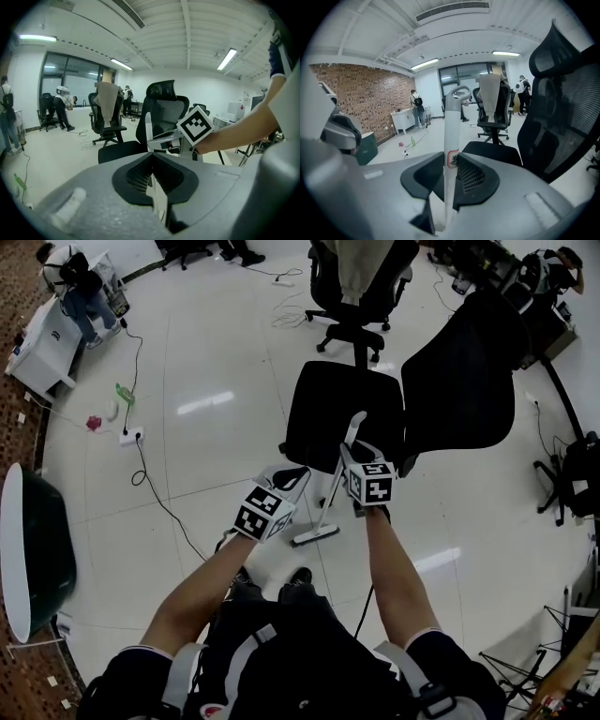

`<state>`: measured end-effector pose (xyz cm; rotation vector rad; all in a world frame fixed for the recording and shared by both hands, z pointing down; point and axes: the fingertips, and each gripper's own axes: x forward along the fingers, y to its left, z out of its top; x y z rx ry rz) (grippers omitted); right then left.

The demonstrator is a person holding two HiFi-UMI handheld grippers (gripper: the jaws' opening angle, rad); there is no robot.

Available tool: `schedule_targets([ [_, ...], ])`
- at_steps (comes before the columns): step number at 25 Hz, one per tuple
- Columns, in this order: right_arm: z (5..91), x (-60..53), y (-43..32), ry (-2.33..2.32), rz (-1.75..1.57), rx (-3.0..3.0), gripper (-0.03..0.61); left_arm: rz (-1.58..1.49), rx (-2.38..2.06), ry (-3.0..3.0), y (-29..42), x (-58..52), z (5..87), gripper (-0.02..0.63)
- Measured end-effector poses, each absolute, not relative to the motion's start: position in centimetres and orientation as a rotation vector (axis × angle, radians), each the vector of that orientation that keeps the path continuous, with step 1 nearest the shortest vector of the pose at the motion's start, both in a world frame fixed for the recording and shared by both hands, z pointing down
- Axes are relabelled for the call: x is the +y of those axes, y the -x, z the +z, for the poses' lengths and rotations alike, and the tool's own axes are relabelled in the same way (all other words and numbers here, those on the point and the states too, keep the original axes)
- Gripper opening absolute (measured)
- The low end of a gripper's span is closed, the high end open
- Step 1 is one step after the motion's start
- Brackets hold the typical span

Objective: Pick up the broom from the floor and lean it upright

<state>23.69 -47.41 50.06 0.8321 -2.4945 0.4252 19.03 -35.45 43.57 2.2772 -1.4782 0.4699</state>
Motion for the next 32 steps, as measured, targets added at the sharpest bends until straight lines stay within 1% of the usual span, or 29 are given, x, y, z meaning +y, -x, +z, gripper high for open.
schedule_targets([
  [4, 50.2, -47.7, -22.4, -0.804, 0.391, -2.503, 0.110, 0.469, -1.512, -2.237, -17.6, -35.3, 43.9, 0.000],
  [8, 50.0, -47.7, -22.0, -0.808, 0.395, -2.519, 0.141, 0.465, -1.527, -2.220, -16.9, -35.5, 44.0, 0.000],
  [14, 48.6, -47.0, -21.8, -0.839, 0.402, -2.548, 0.241, 0.468, -1.496, -2.249, -16.3, -35.5, 44.0, 0.002],
  [17, 47.3, -46.4, -22.5, -0.918, 0.406, -2.549, 0.256, 0.446, -1.458, -2.295, -16.0, -36.0, 43.3, 0.000],
  [19, 46.0, -46.0, -23.3, -0.997, 0.403, -2.543, 0.255, 0.414, -1.423, -2.338, -16.0, -36.5, 42.5, 0.001],
  [22, 43.2, -44.6, -24.7, -1.118, 0.386, -2.534, 0.189, 0.386, -1.338, -2.403, -16.5, -36.5, 41.7, 0.000],
  [24, 40.9, -43.2, -25.4, -1.177, 0.359, -2.547, 0.118, 0.377, -1.284, -2.434, -16.7, -36.0, 41.2, 0.000],
  [26, 38.4, -42.2, -26.0, -1.236, 0.339, -2.571, 0.029, 0.356, -1.243, -2.457, -16.7, -35.8, 40.2, 0.000],
  [27, 37.3, -41.8, -26.4, -1.265, 0.341, -2.586, 0.006, 0.342, -1.227, -2.466, -16.7, -35.9, 39.6, 0.001],
  [32, 32.9, -38.5, -27.6, -1.372, 0.348, -2.643, 0.006, 0.254, -1.166, -2.506, -17.0, -35.2, 36.3, 0.000],
])
